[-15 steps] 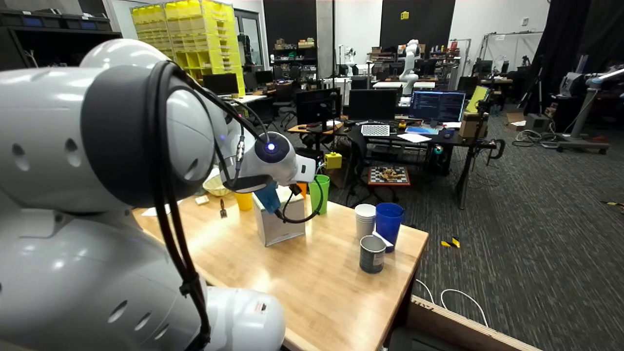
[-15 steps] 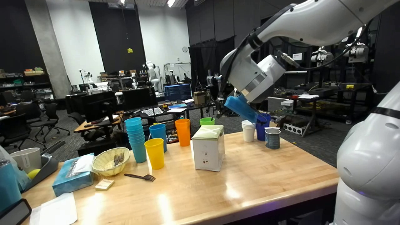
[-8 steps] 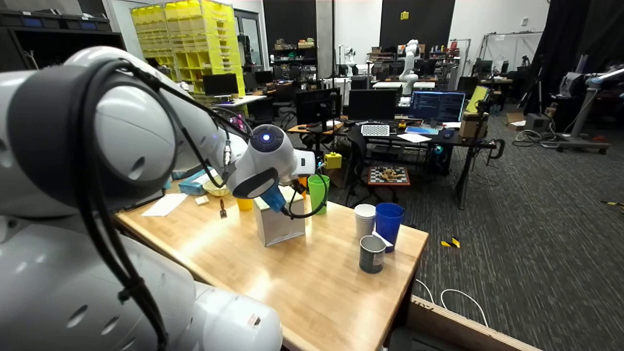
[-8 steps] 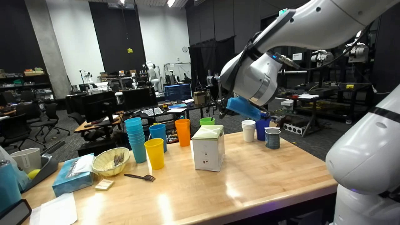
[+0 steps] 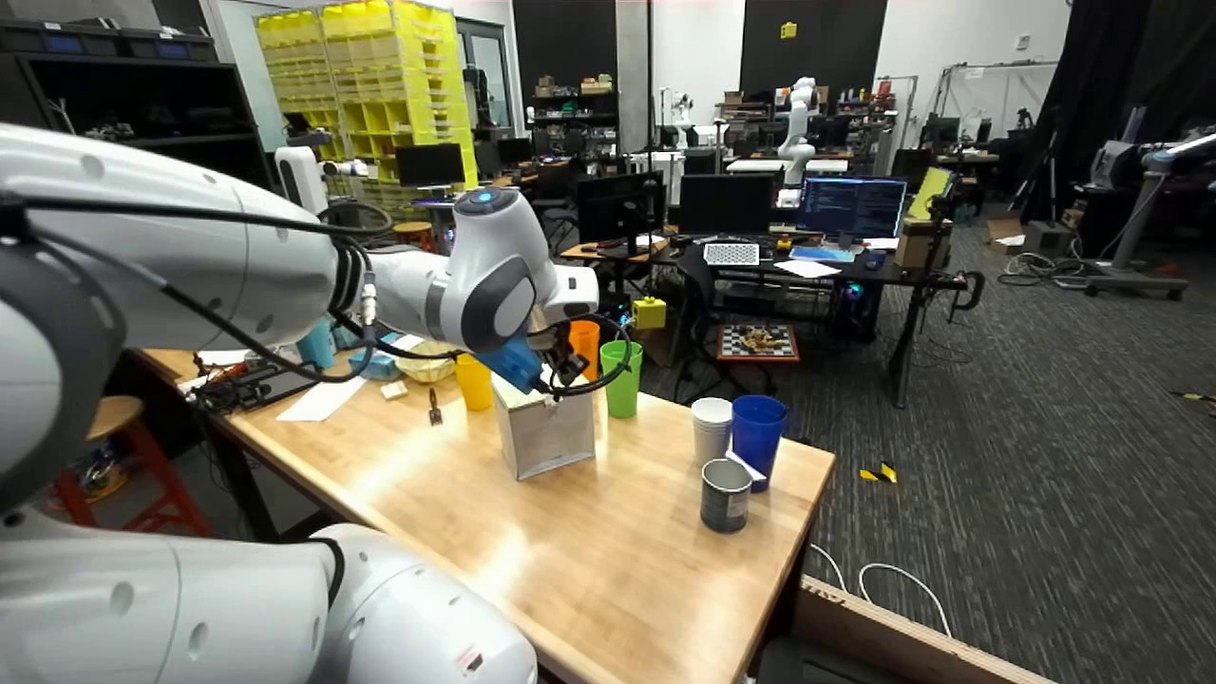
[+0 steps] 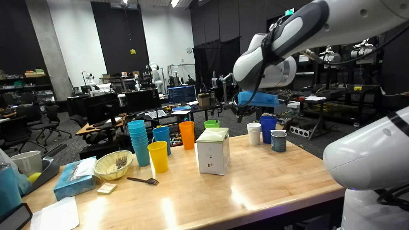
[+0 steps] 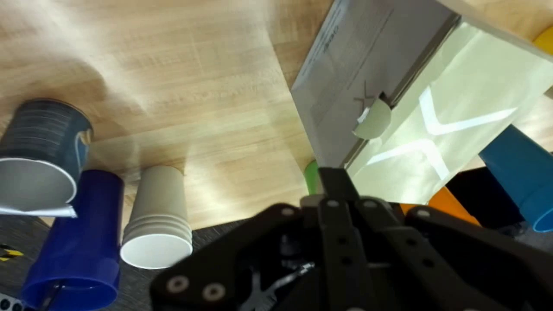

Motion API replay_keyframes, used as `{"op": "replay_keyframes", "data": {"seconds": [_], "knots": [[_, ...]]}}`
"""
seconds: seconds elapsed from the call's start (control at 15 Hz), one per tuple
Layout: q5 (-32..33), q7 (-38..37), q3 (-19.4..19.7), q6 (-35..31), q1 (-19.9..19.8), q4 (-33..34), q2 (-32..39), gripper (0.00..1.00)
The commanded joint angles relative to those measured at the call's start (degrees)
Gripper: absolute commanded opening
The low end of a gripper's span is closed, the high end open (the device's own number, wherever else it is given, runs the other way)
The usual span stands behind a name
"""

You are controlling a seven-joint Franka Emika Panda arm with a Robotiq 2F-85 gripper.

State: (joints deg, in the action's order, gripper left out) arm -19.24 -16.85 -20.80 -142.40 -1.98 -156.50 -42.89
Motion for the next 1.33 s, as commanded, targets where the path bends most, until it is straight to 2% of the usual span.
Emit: {"op": "replay_keyframes", "data": {"seconds": [0.0,0.13,0.33,0.53,0.8,1.0,1.13,1.2,1.27], "knots": [[5.7,-3.8,4.4,15.5,2.8,4.7,-3.2,0.0],[8.1,-4.9,5.4,24.1,2.6,7.8,-3.5,0.0],[10.7,-5.1,6.7,32.6,1.9,11.0,-2.4,0.0],[12.1,-4.8,7.5,36.6,1.6,12.1,-1.8,0.0],[12.9,-4.5,8.0,36.6,1.7,10.9,-2.0,0.0],[12.3,-4.0,8.5,36.0,2.2,9.9,-2.4,0.32],[11.2,-3.9,9.1,35.3,2.7,9.0,-3.4,0.44],[12.0,-4.4,8.4,35.5,2.3,9.8,-2.2,0.25],[11.9,-4.4,8.5,35.5,2.3,9.7,-2.3,0.31]]}}
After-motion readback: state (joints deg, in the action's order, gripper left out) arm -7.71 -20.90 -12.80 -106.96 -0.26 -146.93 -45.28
